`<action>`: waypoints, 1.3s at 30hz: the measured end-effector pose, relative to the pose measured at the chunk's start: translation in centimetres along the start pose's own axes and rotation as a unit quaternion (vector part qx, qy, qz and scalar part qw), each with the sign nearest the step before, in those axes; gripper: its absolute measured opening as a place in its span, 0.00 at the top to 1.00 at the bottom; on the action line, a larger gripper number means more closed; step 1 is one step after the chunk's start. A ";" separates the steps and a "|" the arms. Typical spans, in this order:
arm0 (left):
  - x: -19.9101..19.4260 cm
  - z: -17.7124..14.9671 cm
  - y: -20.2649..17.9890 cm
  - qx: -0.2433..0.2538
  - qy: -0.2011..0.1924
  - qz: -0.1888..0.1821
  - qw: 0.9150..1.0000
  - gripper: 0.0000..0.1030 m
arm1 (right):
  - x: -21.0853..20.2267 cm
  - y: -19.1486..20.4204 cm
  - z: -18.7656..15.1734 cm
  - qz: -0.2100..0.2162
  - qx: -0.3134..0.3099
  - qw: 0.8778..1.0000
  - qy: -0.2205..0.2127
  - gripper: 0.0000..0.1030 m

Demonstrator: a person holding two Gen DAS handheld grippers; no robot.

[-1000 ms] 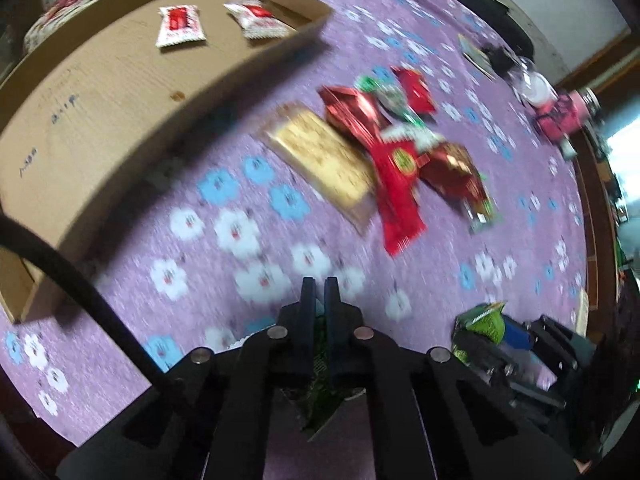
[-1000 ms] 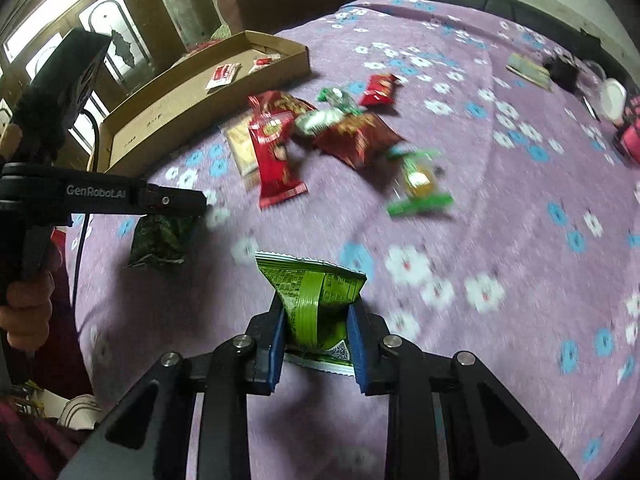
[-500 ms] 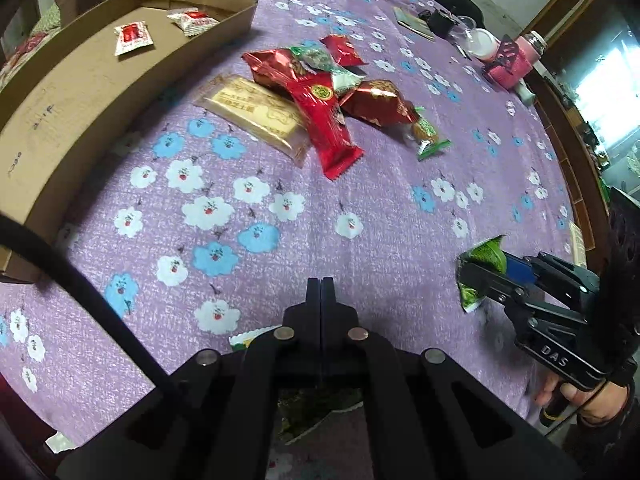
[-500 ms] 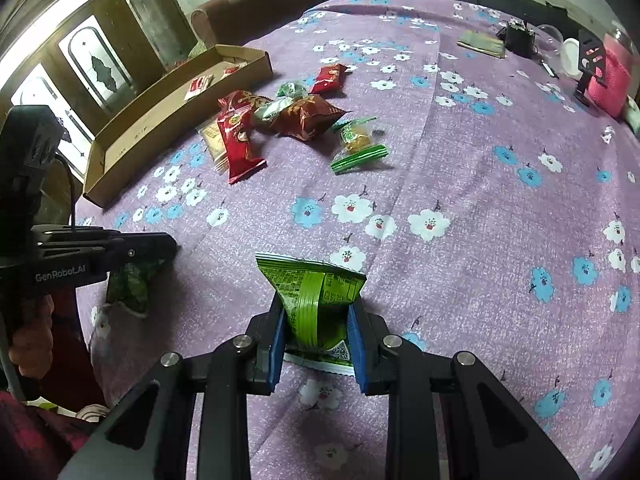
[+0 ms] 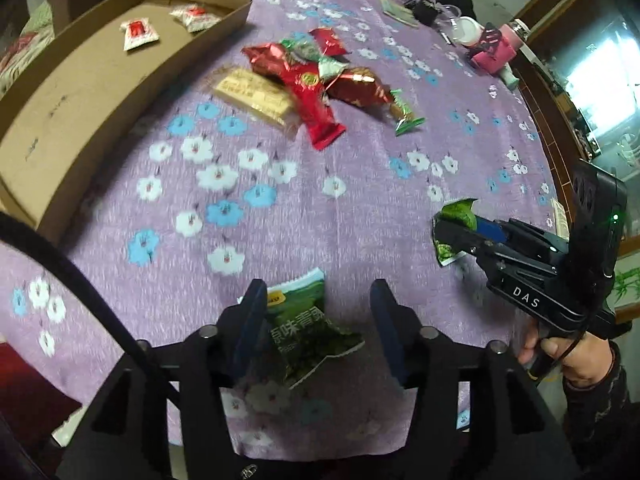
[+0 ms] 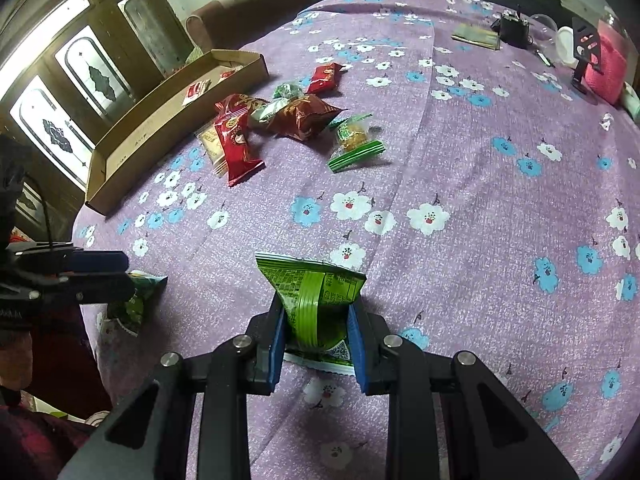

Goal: Organize snacks
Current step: 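Grasp a second green snack bag with the left gripper while right holds its bag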

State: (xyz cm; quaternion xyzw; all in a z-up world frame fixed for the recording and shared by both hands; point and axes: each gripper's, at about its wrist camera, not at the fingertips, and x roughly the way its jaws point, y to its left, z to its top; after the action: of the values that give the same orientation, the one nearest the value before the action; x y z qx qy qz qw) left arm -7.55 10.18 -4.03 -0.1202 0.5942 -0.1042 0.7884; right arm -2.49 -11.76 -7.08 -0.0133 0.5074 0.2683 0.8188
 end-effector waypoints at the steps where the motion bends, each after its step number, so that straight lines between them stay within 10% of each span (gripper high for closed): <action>1: 0.2 -0.1 0.2 -0.009 0.007 -0.002 1.000 0.45 | 0.0 0.0 0.0 0.000 -0.002 1.000 0.000 0.74; 16: 2.0 -1.7 -0.5 0.013 0.047 0.027 0.998 0.37 | 0.1 0.2 0.1 0.000 -0.022 1.000 0.001 0.74; 21: 2.3 -2.0 -1.9 0.065 0.044 0.061 0.995 0.68 | 0.1 0.3 0.1 -0.003 -0.029 1.000 0.002 0.74; 39: 1.6 -0.6 -1.4 0.069 -0.024 0.057 0.996 0.71 | -0.6 2.0 -0.2 -0.010 -0.030 0.999 -0.006 0.74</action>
State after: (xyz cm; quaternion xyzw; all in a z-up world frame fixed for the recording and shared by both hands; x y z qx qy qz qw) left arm -7.68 8.36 -5.20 -0.0338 0.5725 -0.0975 0.8134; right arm -3.82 -10.39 -6.16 -0.0413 0.4943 0.2757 0.8234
